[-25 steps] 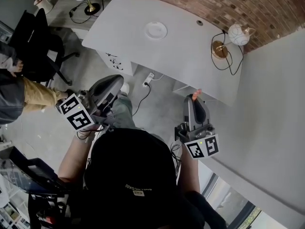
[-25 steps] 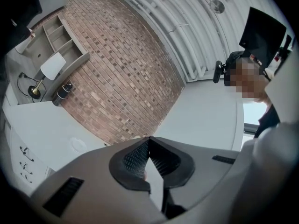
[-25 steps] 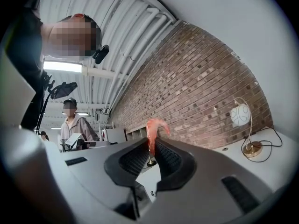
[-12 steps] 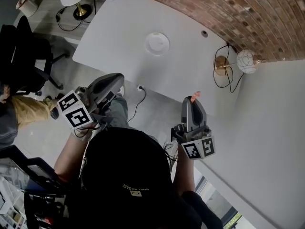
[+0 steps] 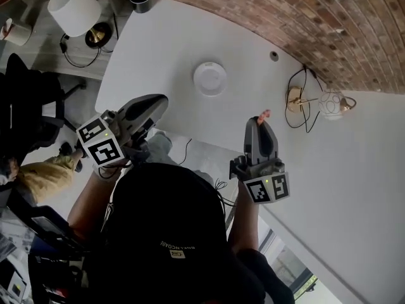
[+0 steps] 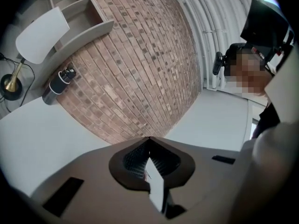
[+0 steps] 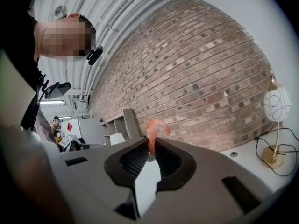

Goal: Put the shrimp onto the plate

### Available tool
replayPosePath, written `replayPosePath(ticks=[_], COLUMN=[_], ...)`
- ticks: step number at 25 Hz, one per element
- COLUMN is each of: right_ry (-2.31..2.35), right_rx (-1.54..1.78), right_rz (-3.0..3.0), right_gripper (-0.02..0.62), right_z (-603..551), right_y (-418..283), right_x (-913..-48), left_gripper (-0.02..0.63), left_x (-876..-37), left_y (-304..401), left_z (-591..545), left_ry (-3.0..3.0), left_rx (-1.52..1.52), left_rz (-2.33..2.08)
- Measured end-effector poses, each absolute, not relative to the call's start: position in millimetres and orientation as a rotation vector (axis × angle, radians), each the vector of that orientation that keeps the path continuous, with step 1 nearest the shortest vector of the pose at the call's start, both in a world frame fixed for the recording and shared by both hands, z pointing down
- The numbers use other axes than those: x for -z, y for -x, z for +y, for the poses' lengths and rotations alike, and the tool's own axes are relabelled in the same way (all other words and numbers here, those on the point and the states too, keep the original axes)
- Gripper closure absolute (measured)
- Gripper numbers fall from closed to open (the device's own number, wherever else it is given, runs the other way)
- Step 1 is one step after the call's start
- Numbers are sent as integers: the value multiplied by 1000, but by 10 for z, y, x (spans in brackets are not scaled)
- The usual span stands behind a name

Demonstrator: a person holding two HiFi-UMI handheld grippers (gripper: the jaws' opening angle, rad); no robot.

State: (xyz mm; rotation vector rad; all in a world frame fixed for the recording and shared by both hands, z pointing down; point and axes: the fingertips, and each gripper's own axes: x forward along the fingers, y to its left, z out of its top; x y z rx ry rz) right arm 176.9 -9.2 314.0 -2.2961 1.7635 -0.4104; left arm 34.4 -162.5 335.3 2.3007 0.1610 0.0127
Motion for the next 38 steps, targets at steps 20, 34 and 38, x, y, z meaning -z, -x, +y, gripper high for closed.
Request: replayPosePath(ticks=[20, 34, 38], right_ry=[2322, 2238, 2215], right_rx=[411, 460, 501], right_rz=[1981, 2119, 2169], right_gripper=[554, 554, 554], right_z=[-770, -588, -637], right_y=[-1847, -2131, -2218], right_x=[-3195, -3317, -3422], left_gripper=[603, 603, 603], left_x=[-3581, -3562, -3590], left_y=[-204, -289, -287], left_z=[-2051, -1726, -1682], left_ry=[-2305, -2318, -2315], left_rx=[30, 89, 97], left_rz=[119, -25, -70])
